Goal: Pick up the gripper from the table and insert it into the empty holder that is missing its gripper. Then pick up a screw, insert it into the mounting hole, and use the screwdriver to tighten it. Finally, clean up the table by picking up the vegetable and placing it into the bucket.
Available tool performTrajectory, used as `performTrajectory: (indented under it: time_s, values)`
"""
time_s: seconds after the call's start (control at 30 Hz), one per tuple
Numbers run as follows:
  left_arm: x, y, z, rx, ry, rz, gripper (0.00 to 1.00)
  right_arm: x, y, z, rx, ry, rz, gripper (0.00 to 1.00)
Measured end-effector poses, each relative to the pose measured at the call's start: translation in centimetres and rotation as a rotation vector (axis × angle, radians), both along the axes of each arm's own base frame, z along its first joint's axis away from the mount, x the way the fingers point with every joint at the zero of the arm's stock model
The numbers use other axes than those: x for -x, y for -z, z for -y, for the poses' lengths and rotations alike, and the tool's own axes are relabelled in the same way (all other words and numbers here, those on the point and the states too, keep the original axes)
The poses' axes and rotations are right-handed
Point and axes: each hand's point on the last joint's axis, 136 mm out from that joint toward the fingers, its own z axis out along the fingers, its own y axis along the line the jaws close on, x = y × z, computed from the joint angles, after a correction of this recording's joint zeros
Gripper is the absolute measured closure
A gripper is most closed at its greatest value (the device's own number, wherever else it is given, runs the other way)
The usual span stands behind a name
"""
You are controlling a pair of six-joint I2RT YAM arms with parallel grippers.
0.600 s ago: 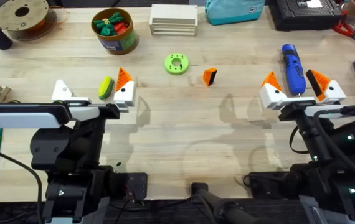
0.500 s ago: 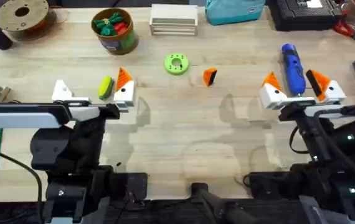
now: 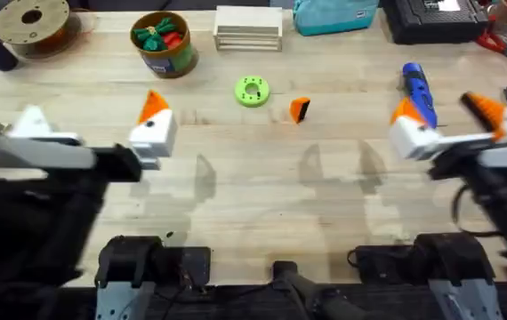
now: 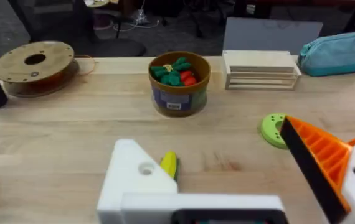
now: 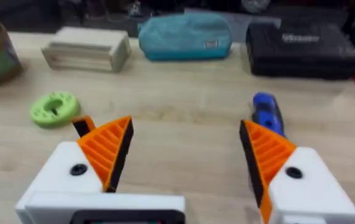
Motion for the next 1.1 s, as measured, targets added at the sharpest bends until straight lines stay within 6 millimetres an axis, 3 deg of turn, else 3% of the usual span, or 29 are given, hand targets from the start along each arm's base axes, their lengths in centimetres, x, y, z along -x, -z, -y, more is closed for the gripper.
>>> performTrajectory:
  time_s: [0.1,0.2,0.5,0.7,0.93,1.03,1.07,1.1]
  values:
    - [0.7,-1.9,0.0,0.000,0.000,-0.088,0.015,0.6,-3.5,-0.1,-0.001,-0.003,-0.011,0.012]
    - [1.1,-3.1,0.0,0.000,0.000,-0.221,0.016,0.5,-5.2,-0.1,-0.001,-0.004,-0.096,0.012]
    - [0.7,-3.6,-0.5,-0.014,-0.027,-0.597,0.015,-0.8,-5.9,-0.1,-0.001,-0.003,-0.513,0.010]
    - [-1.1,-4.4,-0.6,-0.017,-0.031,-0.669,0.015,-2.9,-7.3,-0.1,-0.001,-0.003,-0.604,0.010]
    - [-1.8,-3.4,-0.7,-0.025,-0.035,-0.720,0.015,-3.6,-6.9,-0.1,-0.001,-0.003,-0.634,0.011]
    - [-1.9,-1.6,-0.8,-0.079,-0.002,-0.828,0.015,-3.6,-6.8,-0.1,-0.001,-0.003,-0.635,0.010]
    - [-2.8,0.2,-1.1,-0.105,0.014,-0.920,0.015,-3.6,-6.8,-0.1,-0.001,-0.003,-0.636,0.010]
    - [-3.1,0.8,-1.2,-0.106,0.014,-0.948,0.015,-3.6,-6.8,-0.1,-0.001,-0.003,-0.635,0.010]
